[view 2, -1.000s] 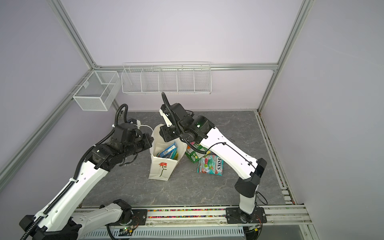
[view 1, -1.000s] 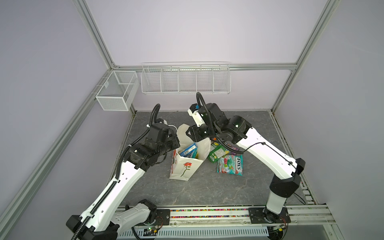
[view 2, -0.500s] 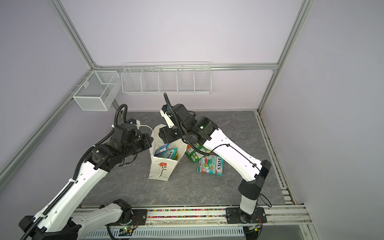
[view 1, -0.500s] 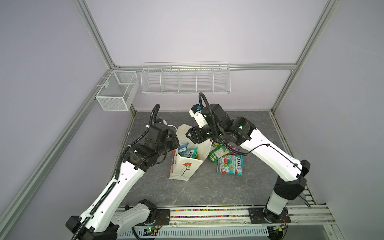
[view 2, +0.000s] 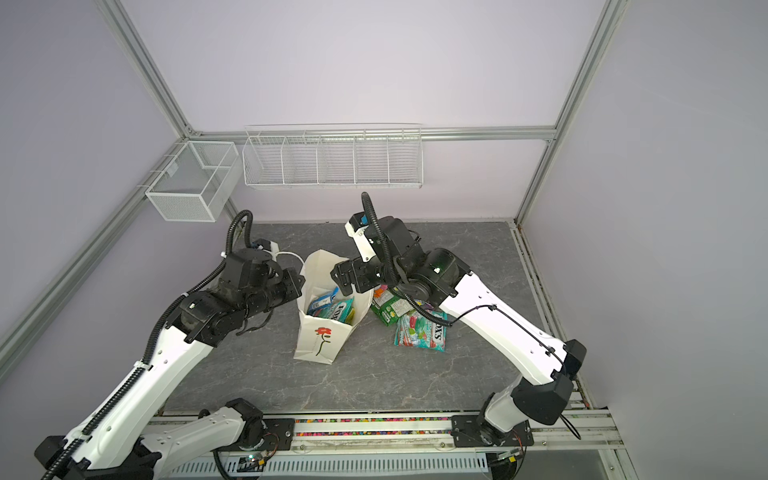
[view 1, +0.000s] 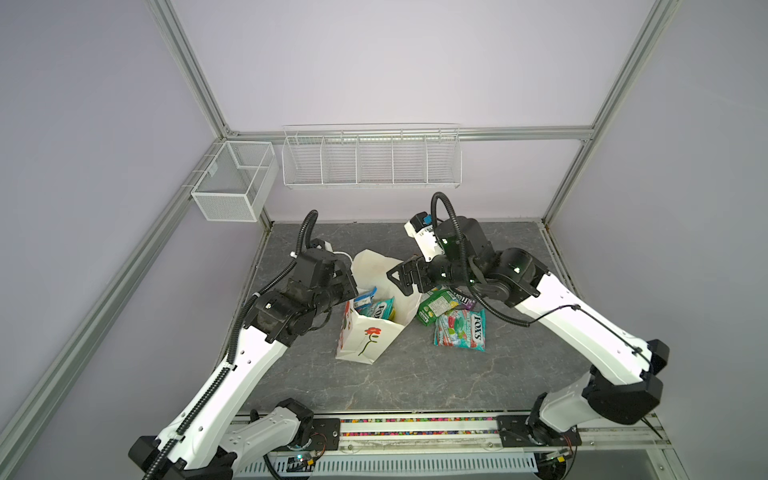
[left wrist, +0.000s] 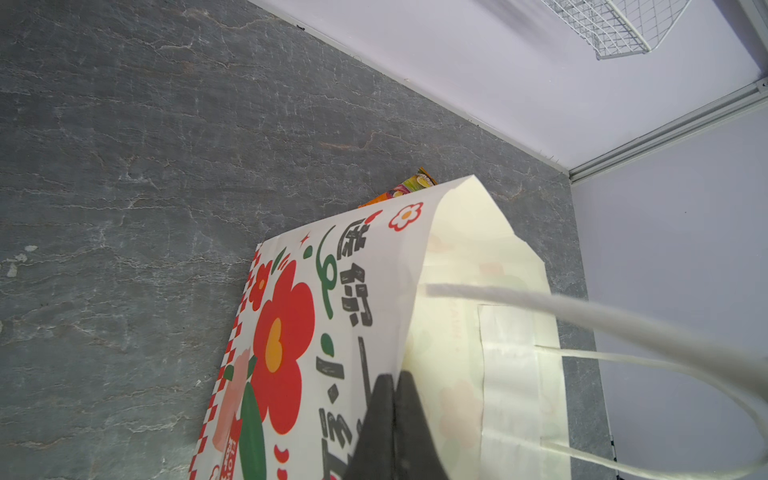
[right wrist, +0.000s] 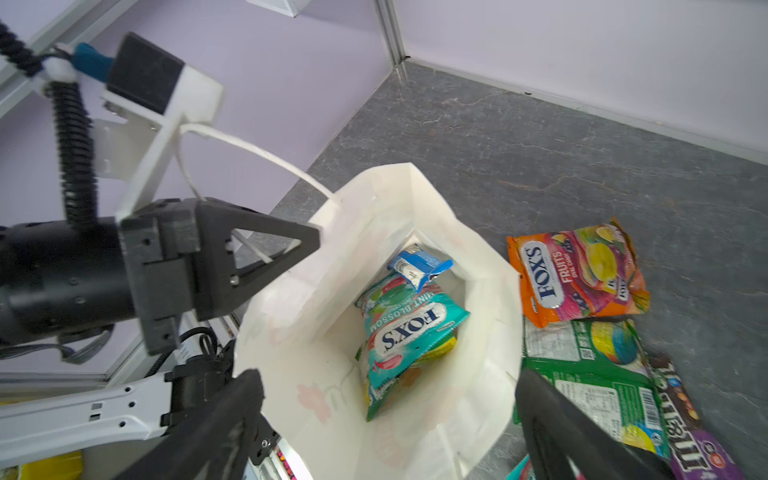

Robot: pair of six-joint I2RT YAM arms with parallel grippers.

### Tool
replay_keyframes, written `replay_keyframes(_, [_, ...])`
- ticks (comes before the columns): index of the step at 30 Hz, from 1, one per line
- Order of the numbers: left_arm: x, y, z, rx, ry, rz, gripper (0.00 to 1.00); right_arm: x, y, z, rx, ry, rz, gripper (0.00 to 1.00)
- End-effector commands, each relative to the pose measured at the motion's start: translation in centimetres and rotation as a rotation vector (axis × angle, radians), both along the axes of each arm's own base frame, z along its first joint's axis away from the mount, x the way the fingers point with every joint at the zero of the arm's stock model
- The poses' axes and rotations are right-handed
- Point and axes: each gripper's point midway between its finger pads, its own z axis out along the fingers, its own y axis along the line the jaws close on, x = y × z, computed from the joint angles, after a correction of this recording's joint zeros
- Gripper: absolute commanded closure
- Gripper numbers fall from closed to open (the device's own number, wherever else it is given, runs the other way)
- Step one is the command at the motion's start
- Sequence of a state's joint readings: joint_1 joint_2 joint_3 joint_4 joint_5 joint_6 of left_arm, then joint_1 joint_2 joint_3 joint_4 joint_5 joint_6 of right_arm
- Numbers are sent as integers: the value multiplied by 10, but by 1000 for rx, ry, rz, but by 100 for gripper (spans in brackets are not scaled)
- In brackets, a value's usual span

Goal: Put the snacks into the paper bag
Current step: 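Raise the right gripper out of the bag and move it toward the remaining snacks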

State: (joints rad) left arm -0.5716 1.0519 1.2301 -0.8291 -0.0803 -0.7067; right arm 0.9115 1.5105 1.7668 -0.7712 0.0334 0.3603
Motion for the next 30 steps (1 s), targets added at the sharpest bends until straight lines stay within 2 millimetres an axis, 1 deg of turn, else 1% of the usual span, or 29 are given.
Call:
replay_keyframes(1, [2,-1,18,-44,-62,8,100,6,-12,2,47,3,-41,0])
replay_keyframes(8, [1,-1,19,-52,-68,8,100,10,-42,-8,24,14,-109,2])
replay_keyframes(16, [2,-2,17,-52,-65,7,100,15,-75,-25,-10,29,-192,3])
replay_keyframes(23, [2,-3,16,-53,-70,1,100,20,-103,-46,-41,64,-262,3])
replay_keyframes(26, [3,-5,17,-60,-76,-4,100,21,-115,-58,-62,85,-293,4])
replay_keyframes(30, [3,-5,14,-55,-70,-5,100,22,-131,-73,-68,111,-333,4])
